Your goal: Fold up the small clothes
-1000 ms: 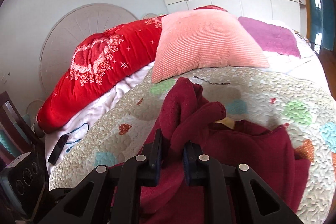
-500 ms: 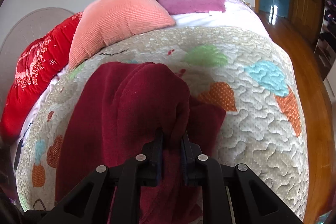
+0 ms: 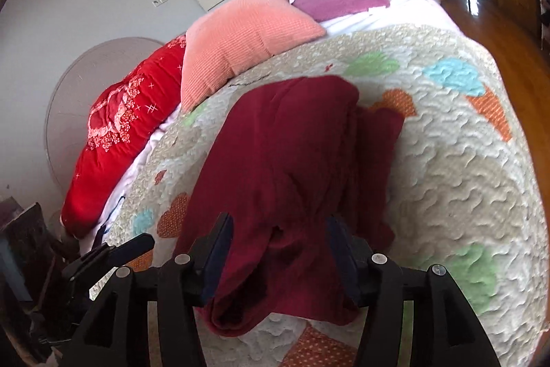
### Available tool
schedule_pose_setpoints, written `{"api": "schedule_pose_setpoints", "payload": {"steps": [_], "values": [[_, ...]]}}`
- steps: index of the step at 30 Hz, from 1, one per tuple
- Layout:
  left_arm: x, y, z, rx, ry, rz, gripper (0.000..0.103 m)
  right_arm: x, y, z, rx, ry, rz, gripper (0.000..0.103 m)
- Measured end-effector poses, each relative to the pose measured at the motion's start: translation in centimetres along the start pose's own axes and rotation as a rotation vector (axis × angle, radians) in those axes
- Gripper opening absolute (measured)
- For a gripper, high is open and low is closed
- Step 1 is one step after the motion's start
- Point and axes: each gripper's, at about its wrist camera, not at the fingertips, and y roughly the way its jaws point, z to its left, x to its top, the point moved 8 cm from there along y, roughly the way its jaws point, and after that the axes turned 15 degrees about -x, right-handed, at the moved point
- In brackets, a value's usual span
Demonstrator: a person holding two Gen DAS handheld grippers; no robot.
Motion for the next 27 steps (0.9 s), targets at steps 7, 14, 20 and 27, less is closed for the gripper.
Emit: {"api": "schedule_pose_setpoints", "payload": {"steps": [7, 14, 20, 27], "values": [[-1.8, 3.4, 1.3, 0.013, -0.034, 0.066, 0.059, 0.1, 0.1, -1.3, -0.303, -0.212, -0.100, 0.011], [-2.2, 3.3, 0.4, 0.059, 0.004, 0.076, 0.059, -0.8, 0.0, -3.4, -0.178, -0.055, -0.042, 0.014], [0.2, 1.6, 1.0, 0.126, 0.013, -0.028, 0.059, 1.7, -4.5, -1.1, -0.165, -0.096, -0.214, 0.029], [1.3, 4.7, 1.9, 0.169, 0.008, 0.000, 0.059, 3.4, 1.8, 0.4, -0.263, -0.227, -0.153, 0.029]]}}
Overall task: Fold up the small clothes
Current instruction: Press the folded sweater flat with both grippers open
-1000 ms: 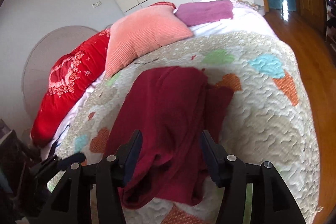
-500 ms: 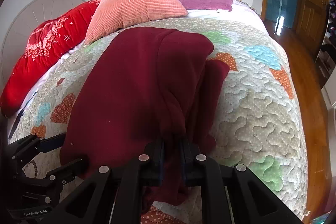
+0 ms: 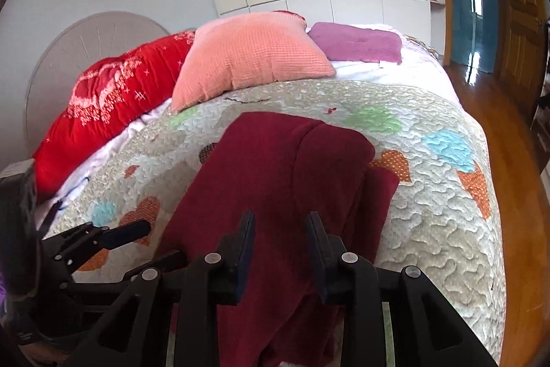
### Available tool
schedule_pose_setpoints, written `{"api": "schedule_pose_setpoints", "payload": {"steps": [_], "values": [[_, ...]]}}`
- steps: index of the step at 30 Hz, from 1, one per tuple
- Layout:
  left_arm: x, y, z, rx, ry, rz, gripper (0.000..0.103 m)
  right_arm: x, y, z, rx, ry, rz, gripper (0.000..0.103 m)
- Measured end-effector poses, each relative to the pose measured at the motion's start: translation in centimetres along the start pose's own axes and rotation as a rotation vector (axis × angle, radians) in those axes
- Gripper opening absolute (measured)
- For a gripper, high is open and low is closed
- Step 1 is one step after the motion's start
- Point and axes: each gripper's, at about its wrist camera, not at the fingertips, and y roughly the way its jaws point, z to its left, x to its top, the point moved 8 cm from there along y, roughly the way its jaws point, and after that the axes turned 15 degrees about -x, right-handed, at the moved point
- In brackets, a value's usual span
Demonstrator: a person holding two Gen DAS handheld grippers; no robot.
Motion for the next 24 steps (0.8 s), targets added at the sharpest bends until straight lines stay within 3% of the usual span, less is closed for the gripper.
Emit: {"api": "schedule_pose_setpoints", "payload": {"steps": [4, 8, 11, 15, 19, 24], "values": [[0.3, 1.4, -0.2, -0.009, 0.011, 0.007, 0.062, -0.2, 3.7, -1.9, -0.034, 0.007, 0.032, 0.028], [0.7, 2.3, -0.3, 0.004, 0.013, -0.002, 0.069, 0.0, 4.6, -2.4, -0.046, 0.013, -0.002, 0.028], [0.6, 2.4, -0.5, 0.012, 0.013, 0.000, 0.070, 0.0, 4.4, -2.2, -0.061, -0.007, -0.015, 0.028], [0.5, 2.1, -0.3, 0.008, 0.003, 0.003, 0.070, -0.4, 1.8, -2.6, 0.004, 0.073, 0.021, 0.028], [0.4, 2.1, -0.3, 0.011, -0.005, 0.001, 0.071, -1.6, -1.1, -2.7, 0.004, 0.094, -0.019, 0.032], [0.1, 2.2, -0.6, 0.032, 0.004, 0.004, 0.071, -4.4, 1.6, -2.2, -0.009, 0.060, 0.072, 0.036]]}}
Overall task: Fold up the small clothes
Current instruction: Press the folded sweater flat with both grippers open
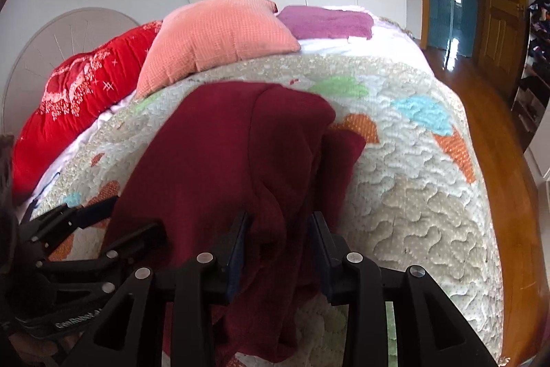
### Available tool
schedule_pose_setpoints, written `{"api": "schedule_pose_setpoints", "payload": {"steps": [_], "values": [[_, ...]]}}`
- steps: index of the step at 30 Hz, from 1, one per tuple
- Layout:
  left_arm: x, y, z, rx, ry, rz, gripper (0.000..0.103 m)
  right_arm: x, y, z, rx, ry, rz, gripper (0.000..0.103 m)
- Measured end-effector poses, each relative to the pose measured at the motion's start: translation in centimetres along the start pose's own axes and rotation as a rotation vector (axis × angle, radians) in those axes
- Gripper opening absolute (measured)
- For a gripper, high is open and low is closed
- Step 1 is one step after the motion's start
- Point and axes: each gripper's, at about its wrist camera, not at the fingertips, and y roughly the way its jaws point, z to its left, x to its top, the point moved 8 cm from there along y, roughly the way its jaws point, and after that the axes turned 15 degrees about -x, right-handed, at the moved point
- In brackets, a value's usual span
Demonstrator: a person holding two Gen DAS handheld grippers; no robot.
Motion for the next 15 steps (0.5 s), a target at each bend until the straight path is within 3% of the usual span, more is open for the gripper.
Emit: {"api": "schedule_pose_setpoints", "payload": {"steps": [11, 15], "values": [[-0.5, -0.2, 0.0, 0.008, -0.007, 0.012, 0.071, 0.4, -2.1, -0.5, -0.014, 0.039, -0.026, 0.037], [-0.6, -0.7, 0.1, 0.001, -0.018, 0.016, 0.071, 1.4, -3.4, -0.8, -0.012, 0.074, -0.073, 0.048]]}}
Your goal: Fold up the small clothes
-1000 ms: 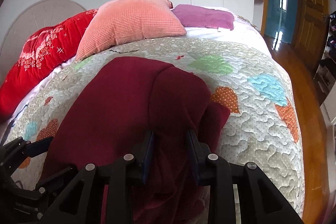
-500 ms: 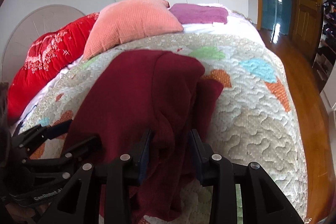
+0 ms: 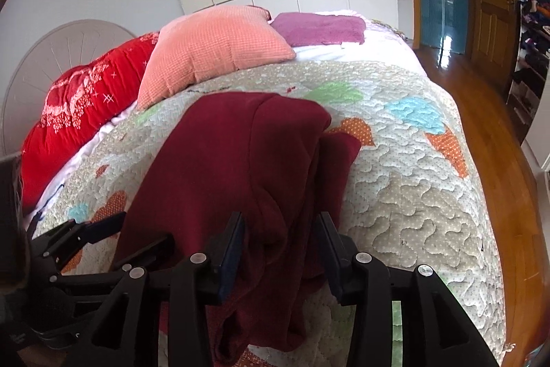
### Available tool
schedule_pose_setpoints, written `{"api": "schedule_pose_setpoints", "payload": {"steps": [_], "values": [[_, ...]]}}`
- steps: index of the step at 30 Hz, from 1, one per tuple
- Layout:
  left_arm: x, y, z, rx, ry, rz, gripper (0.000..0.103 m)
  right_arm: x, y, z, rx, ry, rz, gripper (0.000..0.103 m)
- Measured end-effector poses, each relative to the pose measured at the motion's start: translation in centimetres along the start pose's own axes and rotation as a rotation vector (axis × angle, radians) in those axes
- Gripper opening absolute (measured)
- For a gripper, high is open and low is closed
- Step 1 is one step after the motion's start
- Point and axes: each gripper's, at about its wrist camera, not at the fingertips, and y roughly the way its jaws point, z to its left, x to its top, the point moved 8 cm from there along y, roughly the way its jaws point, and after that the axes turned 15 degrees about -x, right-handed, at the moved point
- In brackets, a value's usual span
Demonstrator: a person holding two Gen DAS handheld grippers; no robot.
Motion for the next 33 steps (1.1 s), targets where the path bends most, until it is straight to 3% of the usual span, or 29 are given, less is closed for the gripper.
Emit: {"api": "schedule_pose_setpoints", "payload": {"steps": [8, 13, 18, 20, 22, 33], "values": [[0.9, -2.0, 0.7, -0.046, -0.059, -0.063, 0.071, 0.7, 1.1, -0.4, 0.012, 0.071, 0.032, 0.050], [1.2, -1.1, 1.2, -0.096, -0.111, -0.038, 0.071, 0.0, 3.7, -0.3, -0.020, 0.037, 0.075, 0.051], [1.1, 0.1, 1.6, -0.182, -0.155, -0.022, 0.071, 0.2, 3.3, -1.5, 0.008, 0.106, 0.054, 0.059], [1.4, 0.4, 2.0, -0.213, -0.181, -0.032, 0.076, 0.1, 3.6, -2.2, -0.021, 0.110, 0.050, 0.079], [1.7, 0.9, 2.1, -0.241, -0.205, -0.031, 0.076, 0.1, 4.2, -2.4, -0.002, 0.115, 0.058, 0.084], [2.1, 3.5, 1.9, -0.293, -0.242, 0.015, 0.088, 0.6, 7.0, -1.6, 0.147, 0.145, 0.107, 0.089]]}}
